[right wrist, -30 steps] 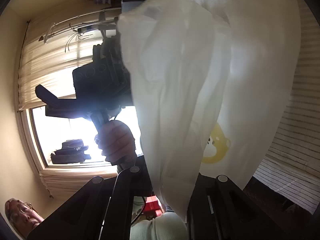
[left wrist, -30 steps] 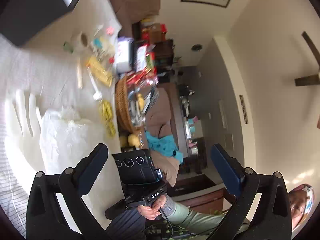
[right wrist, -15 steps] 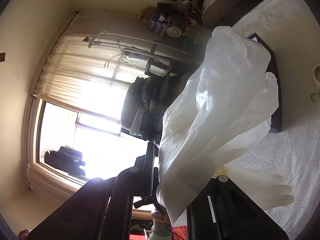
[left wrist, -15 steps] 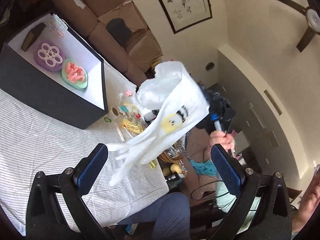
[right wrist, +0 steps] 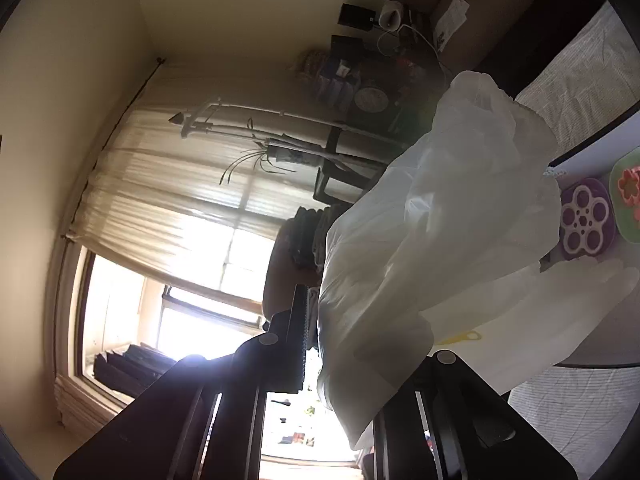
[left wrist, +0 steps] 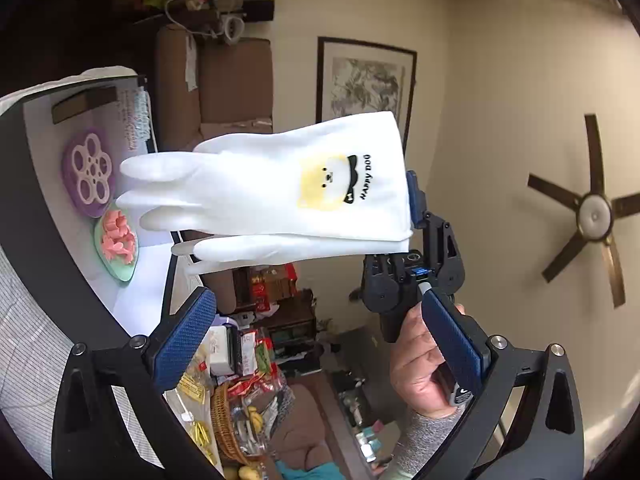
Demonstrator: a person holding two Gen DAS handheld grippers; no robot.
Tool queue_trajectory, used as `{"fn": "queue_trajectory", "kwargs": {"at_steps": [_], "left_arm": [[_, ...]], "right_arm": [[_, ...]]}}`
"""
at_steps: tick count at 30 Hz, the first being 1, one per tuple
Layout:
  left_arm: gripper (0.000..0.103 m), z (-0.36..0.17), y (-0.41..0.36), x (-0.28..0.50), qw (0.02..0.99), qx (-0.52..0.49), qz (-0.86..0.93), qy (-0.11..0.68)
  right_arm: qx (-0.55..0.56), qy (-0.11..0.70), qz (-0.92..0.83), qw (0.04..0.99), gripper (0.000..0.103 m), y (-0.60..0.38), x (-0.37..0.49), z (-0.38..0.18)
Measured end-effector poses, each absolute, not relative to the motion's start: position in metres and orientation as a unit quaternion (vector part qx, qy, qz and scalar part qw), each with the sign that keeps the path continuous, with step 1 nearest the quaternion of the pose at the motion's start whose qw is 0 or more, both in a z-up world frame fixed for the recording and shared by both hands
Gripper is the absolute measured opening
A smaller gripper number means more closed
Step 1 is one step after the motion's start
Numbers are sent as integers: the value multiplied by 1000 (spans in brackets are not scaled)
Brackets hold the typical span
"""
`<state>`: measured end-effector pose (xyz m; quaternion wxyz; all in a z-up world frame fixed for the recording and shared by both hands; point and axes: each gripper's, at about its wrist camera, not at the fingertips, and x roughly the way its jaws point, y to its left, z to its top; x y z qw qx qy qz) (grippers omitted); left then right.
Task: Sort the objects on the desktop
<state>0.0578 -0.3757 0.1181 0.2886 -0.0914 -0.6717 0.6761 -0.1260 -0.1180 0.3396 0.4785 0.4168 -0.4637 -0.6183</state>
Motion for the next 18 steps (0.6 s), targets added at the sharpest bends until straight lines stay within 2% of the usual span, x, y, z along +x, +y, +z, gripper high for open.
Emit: {"fn": "queue_trajectory", "kwargs": {"at_steps": [5, 11, 14, 18], "left_arm": [[103, 92, -422, 79, 236, -78, 690, -680], [103, 83, -449, 90, 198, -64, 713, -670], [103, 81, -446, 84, 200, -61, 717, -665], [103, 81, -431, 57, 217, -80, 721, -654]], "right_arm": [[374, -574, -592, 424, 11, -160, -146, 304], [340, -705, -524, 335, 11, -145, -149, 201], [333, -712, -533, 313, 12, -109, -152, 164], [295, -698, -580, 299, 12, -51, -160, 166]]}}
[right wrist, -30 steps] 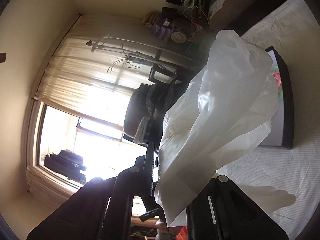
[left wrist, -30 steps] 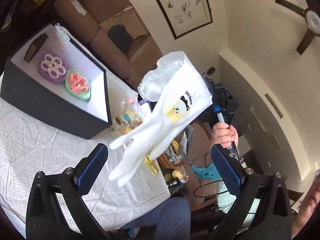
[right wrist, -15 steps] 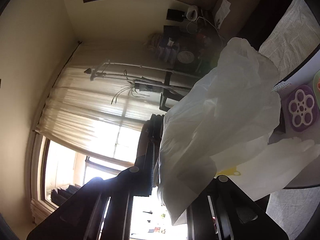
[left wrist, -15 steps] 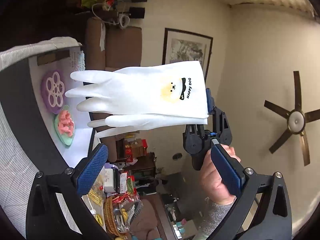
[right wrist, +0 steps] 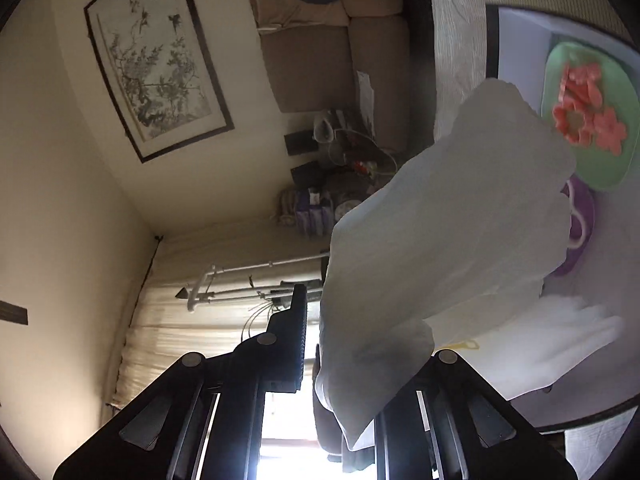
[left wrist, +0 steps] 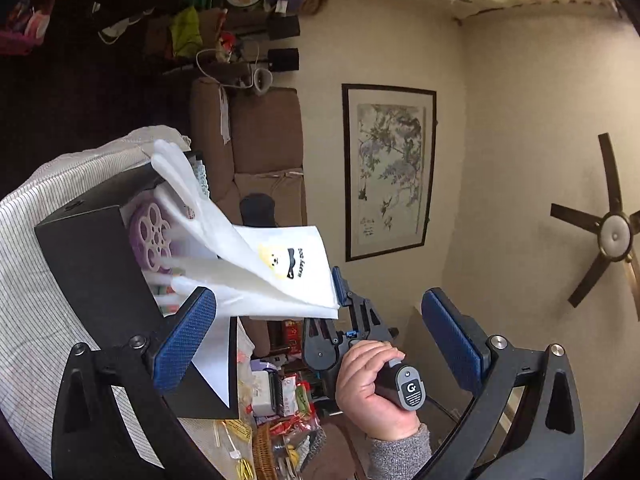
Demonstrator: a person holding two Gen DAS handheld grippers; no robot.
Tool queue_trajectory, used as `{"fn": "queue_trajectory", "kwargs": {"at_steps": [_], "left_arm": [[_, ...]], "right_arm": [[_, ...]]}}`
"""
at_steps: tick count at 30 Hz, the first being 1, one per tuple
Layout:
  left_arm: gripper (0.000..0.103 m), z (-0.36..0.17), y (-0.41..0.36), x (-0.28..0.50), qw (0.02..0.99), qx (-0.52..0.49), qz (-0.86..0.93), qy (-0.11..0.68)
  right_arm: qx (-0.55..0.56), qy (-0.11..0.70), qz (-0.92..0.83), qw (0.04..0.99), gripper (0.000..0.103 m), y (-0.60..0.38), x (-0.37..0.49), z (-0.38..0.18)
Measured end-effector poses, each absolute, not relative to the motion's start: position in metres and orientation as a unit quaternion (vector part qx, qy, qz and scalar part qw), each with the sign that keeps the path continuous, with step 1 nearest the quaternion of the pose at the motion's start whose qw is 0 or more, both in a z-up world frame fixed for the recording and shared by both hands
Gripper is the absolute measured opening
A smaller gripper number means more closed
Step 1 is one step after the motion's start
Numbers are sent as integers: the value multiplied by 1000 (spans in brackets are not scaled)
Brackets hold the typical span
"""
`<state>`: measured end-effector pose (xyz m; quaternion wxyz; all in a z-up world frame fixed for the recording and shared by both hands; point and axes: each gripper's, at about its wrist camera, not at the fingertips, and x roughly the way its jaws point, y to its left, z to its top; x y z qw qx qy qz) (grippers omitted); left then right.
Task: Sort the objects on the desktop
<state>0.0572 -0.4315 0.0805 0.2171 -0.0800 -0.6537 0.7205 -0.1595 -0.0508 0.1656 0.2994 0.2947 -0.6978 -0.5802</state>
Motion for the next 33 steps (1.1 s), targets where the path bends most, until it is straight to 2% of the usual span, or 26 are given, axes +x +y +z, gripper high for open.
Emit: {"fn": "queue_trajectory", "kwargs": {"at_steps": [5, 12, 17, 21, 27, 33], "left_arm": [[103, 89, -411, 22, 253, -122, 731, -621], [103, 108, -424, 30, 232, -136, 758, -594], [103, 106, -441, 42, 204, -132, 769, -591], [103, 105, -435, 34, 202, -149, 774, -582], [103, 109, -414, -4, 210, -199, 778, -558], [103, 132, -394, -31, 210, -235, 815, -487]], "right_arm": [[278, -690, -606, 282, 14, -26, -161, 175], [305, -697, -580, 291, 14, -87, -155, 180], [310, -754, -495, 300, 14, -126, -143, 173], [300, -764, -504, 269, 15, -109, -120, 155], [322, -733, -569, 188, 14, -55, -101, 101], [345, -652, -657, 159, 14, -28, -112, 107]]}}
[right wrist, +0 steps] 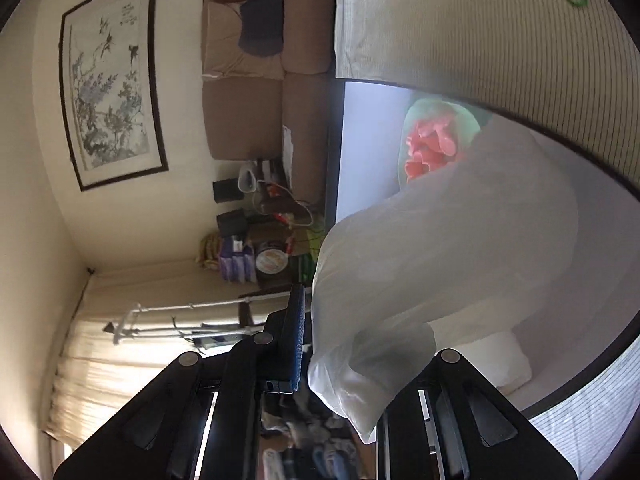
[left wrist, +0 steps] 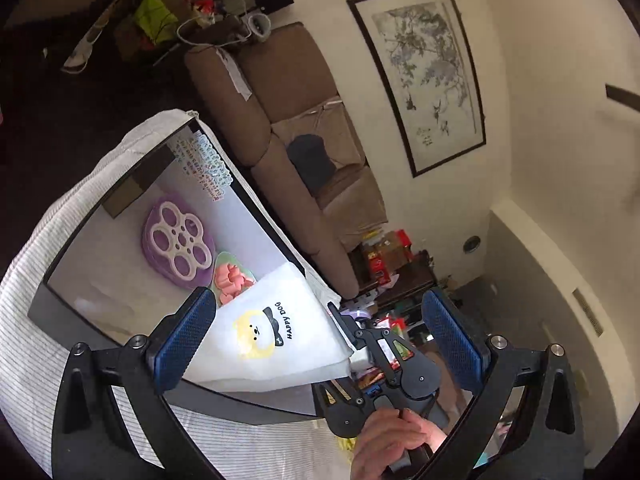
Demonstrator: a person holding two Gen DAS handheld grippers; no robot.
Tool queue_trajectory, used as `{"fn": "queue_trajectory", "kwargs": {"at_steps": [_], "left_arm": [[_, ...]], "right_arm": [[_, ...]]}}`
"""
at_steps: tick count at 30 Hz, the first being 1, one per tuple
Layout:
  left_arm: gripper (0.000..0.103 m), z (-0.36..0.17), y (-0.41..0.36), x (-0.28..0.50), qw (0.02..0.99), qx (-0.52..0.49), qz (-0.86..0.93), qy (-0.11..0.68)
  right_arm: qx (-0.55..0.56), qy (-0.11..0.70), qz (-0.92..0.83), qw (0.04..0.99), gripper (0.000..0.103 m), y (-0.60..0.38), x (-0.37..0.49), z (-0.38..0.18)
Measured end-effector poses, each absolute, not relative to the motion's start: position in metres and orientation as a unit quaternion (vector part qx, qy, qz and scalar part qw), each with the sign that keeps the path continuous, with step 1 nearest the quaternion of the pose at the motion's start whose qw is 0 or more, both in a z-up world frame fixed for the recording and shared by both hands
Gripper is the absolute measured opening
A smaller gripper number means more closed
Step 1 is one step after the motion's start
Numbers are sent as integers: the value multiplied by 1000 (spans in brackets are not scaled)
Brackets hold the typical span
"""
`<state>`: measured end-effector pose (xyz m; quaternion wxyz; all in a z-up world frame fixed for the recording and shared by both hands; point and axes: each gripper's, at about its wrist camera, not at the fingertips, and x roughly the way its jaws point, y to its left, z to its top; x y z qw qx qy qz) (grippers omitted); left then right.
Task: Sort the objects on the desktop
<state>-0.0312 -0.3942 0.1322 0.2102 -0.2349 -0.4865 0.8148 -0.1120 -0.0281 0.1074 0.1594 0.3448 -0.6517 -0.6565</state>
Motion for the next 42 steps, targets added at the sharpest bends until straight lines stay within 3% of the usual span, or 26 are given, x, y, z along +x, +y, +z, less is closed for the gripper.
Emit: {"fn": "queue_trajectory", "kwargs": {"at_steps": [10, 15, 22, 29, 30, 34, 42], "left_arm": [[103, 117, -387, -50, 175, -292, 820, -461], [103, 120, -386, -50, 179, -288, 823, -455], [103, 122, -373, -60, 183, -304, 828, -434], [103, 123, -360, -67, 185, -320, 833, -410], [103, 124, -360, -67, 187, -321, 832, -411], [103, 125, -362, -65, 191, -319, 830, -416], [103, 125, -358, -63, 202, -322, 824, -420]], "right_arm": [[370, -530, -751, 136, 14, -30, -109, 115], [381, -397, -823, 142, 14, -43, -109, 132], [386, -149, -897, 156, 13, -74, -111, 146], [410, -30, -898, 156, 13, -97, -106, 138], [411, -25, -897, 158, 17, -95, -102, 138], [433, -29, -881, 190, 54, -86, -82, 143], [485, -75, -837, 241, 59, -40, -47, 154]]}}
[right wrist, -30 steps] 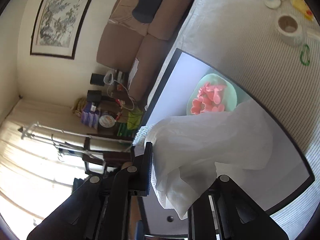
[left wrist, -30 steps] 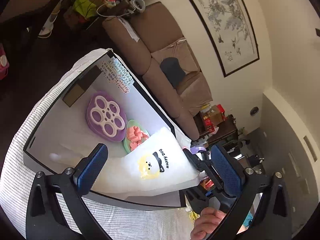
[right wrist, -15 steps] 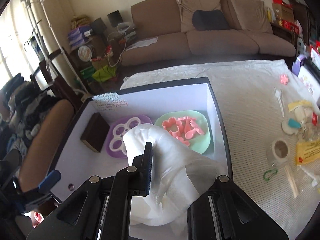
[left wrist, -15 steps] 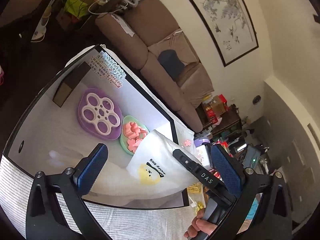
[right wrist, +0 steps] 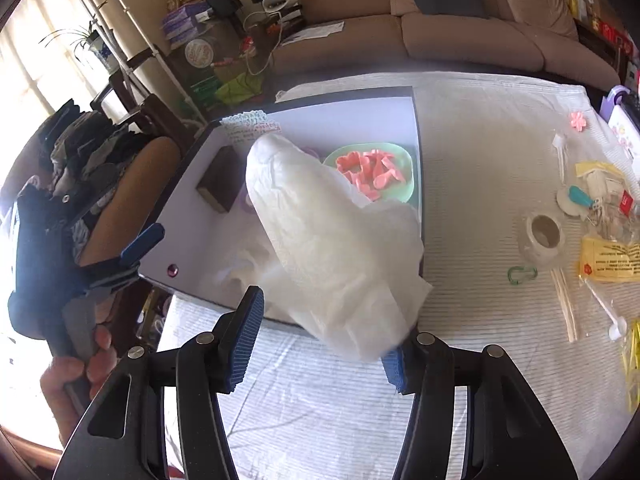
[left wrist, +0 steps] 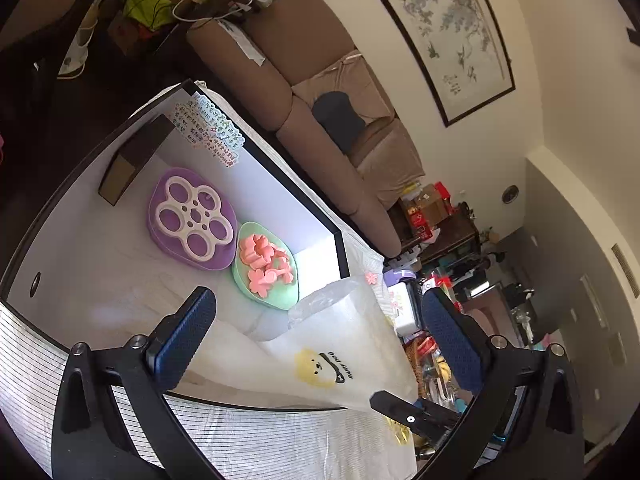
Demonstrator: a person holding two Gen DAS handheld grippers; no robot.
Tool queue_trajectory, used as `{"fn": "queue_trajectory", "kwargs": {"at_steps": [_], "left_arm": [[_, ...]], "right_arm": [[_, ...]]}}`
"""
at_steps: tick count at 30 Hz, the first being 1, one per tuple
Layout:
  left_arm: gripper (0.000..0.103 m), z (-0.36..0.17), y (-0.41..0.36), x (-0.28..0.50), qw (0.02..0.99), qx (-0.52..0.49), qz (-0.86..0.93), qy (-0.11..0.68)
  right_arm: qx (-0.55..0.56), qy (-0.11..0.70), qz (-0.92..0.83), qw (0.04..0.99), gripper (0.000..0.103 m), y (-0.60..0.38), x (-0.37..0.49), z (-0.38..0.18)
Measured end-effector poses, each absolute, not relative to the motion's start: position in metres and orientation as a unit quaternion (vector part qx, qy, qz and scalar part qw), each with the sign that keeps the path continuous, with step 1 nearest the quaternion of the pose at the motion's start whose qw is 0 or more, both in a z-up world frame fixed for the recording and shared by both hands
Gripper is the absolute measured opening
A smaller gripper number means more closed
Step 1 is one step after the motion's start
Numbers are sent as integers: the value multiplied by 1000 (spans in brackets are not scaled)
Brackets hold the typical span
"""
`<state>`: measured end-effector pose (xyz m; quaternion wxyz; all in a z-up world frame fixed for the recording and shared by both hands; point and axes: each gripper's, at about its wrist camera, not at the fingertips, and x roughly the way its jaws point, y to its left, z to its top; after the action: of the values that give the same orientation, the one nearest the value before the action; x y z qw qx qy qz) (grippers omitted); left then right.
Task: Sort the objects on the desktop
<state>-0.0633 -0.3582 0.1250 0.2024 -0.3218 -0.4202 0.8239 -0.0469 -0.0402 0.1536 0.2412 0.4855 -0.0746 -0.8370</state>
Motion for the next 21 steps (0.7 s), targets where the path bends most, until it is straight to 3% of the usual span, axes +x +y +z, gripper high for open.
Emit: {"fn": "queue_trajectory", "kwargs": {"at_steps": [3, 6, 9, 12, 15, 18, 21], "left_arm": [[103, 124, -353, -65, 208, -326, 819, -423], [103, 125, -351, -64, 209, -330, 817, -424], [103, 128, -353, -60, 207, -325, 819, -425], [103, 131, -356, -58, 204, -322, 821, -426], [103, 133, -360, -56, 199, -323, 822, -424], [103, 133, -367, -54, 191, -324, 824, -424], [103, 132, -377, -51, 183, -323, 824, -428]], "right_arm": [[504, -141, -821, 230, 65, -14, -55, 156], [478, -127, -842, 218, 66, -5, -52, 185], [418, -10, -882, 216, 66, -29, -56, 234], [422, 127, -865, 240, 82, -88, -86, 254], [488, 224, -797, 276, 83, -148, -113, 231], [531, 335, -738, 248, 83, -185, -126, 183], [565, 360, -701, 246, 83, -195, -129, 147]]}}
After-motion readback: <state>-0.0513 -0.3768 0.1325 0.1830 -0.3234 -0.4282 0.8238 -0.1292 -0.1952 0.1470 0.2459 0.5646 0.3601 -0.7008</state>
